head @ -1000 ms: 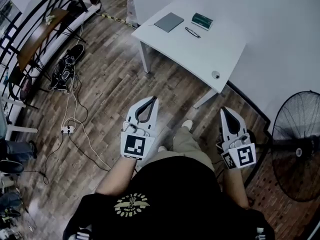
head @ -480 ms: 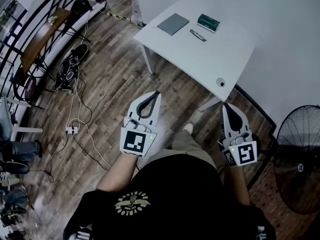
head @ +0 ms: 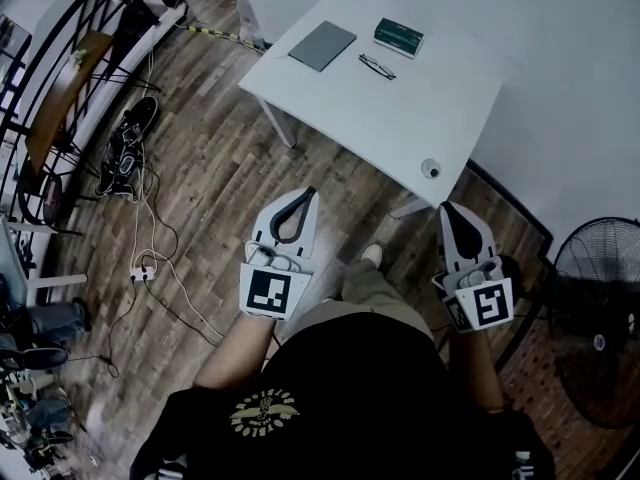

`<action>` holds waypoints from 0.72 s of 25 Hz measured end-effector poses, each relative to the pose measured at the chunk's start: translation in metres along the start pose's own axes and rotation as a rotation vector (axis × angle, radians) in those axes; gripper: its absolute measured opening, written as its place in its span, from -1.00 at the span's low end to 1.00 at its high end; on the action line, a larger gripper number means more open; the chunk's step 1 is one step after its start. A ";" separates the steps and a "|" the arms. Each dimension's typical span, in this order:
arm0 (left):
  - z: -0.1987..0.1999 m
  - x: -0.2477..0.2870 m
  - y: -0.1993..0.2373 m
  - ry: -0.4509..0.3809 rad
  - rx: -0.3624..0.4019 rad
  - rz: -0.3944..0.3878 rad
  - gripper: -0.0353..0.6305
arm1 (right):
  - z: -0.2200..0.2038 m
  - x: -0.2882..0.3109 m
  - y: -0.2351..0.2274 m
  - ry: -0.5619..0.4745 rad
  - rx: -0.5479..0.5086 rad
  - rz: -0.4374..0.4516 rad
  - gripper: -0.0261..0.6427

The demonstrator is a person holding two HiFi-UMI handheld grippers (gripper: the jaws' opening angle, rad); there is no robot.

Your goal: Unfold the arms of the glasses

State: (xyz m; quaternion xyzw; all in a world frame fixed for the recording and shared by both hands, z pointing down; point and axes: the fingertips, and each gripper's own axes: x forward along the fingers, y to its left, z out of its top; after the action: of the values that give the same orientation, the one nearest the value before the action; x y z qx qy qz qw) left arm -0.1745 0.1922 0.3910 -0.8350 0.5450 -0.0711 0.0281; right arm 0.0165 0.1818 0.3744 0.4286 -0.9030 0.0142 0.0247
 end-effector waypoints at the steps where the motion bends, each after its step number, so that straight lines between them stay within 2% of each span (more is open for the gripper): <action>1: -0.002 0.006 0.001 0.006 0.003 -0.002 -0.87 | -0.001 0.003 -0.004 0.003 0.001 0.000 -0.92; 5: 0.004 0.028 0.007 0.017 0.009 0.000 -0.87 | -0.001 0.012 -0.022 0.019 0.000 0.006 -0.92; 10: 0.008 0.061 0.011 0.015 0.036 0.016 -0.87 | 0.008 0.029 -0.052 -0.014 0.002 0.006 -0.92; 14: 0.013 0.089 0.015 0.008 0.039 0.049 -0.87 | 0.005 0.043 -0.080 -0.003 0.000 0.023 -0.92; 18: 0.021 0.119 0.015 0.001 0.041 0.063 -0.87 | 0.013 0.059 -0.110 -0.040 0.009 0.041 -0.92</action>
State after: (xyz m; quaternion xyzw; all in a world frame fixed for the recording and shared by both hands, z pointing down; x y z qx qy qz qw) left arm -0.1379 0.0771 0.3785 -0.8166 0.5695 -0.0819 0.0473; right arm 0.0643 0.0657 0.3649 0.4101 -0.9120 0.0100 0.0043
